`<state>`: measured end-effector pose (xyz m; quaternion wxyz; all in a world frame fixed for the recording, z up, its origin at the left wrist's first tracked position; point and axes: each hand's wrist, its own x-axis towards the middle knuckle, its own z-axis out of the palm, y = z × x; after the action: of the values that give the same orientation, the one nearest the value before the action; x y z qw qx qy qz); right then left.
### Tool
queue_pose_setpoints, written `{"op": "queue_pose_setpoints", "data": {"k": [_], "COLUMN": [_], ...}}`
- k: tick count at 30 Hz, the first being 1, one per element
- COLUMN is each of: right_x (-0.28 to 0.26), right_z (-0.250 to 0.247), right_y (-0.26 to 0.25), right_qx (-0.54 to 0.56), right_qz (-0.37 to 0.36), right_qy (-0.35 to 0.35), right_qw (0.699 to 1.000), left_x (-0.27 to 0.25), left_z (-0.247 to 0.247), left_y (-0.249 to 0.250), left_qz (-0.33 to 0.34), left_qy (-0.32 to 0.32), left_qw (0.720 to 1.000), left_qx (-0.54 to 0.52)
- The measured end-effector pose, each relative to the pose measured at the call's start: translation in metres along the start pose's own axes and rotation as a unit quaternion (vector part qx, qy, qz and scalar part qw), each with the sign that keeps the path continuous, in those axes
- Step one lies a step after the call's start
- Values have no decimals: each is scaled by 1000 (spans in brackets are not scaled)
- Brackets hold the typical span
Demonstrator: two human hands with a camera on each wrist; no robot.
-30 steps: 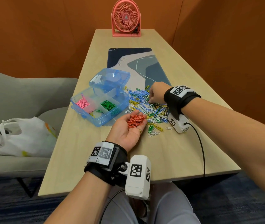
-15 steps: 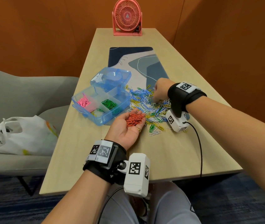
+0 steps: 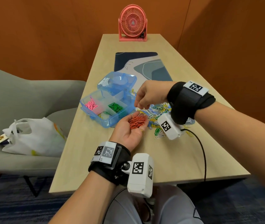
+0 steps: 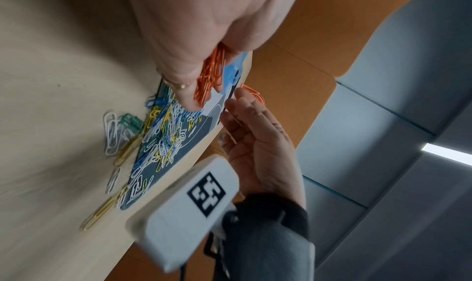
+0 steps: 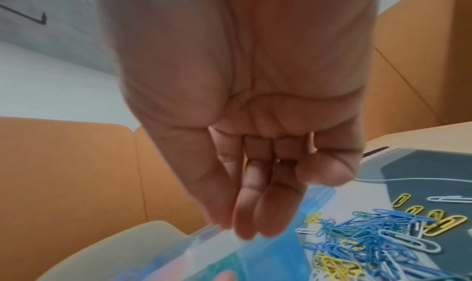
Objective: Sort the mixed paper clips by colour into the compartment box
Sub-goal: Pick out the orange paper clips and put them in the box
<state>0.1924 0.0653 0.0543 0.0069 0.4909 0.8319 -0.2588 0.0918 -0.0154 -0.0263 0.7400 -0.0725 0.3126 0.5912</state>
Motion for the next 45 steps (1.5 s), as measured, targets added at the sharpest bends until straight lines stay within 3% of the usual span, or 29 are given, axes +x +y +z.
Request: {"op": "queue_pose_setpoints", "data": {"k": [4,7,15,22,29,36,45], "right_x": [26,47,67,59,31,12,6], "right_z": [7,18,35,25,19,17,14], "right_y": [3,1,-6,3,10,9,21], "right_qx": [-7,10,145,138,111,104,118], "right_qz": [66,114,170,174,138,120,121], "right_qy": [84,109,38,38,2,-51,-81], "right_qw": [994,987,974,974,984,986,982], "left_x": [-6,-11,-25,-30,-29,-19,-27], "left_z": [-4,-5,1,-1,3,-4,-1], "left_y": [8,18,53,105,126,114,107], "left_qz": [3,17,55,109,153,146,159], "left_qy": [11,5,-22,-32,1,25,-29], "left_qw": [1000,1000,998,993,981,938,824], "left_qx": [0,8,19,-2,120,313,543]}}
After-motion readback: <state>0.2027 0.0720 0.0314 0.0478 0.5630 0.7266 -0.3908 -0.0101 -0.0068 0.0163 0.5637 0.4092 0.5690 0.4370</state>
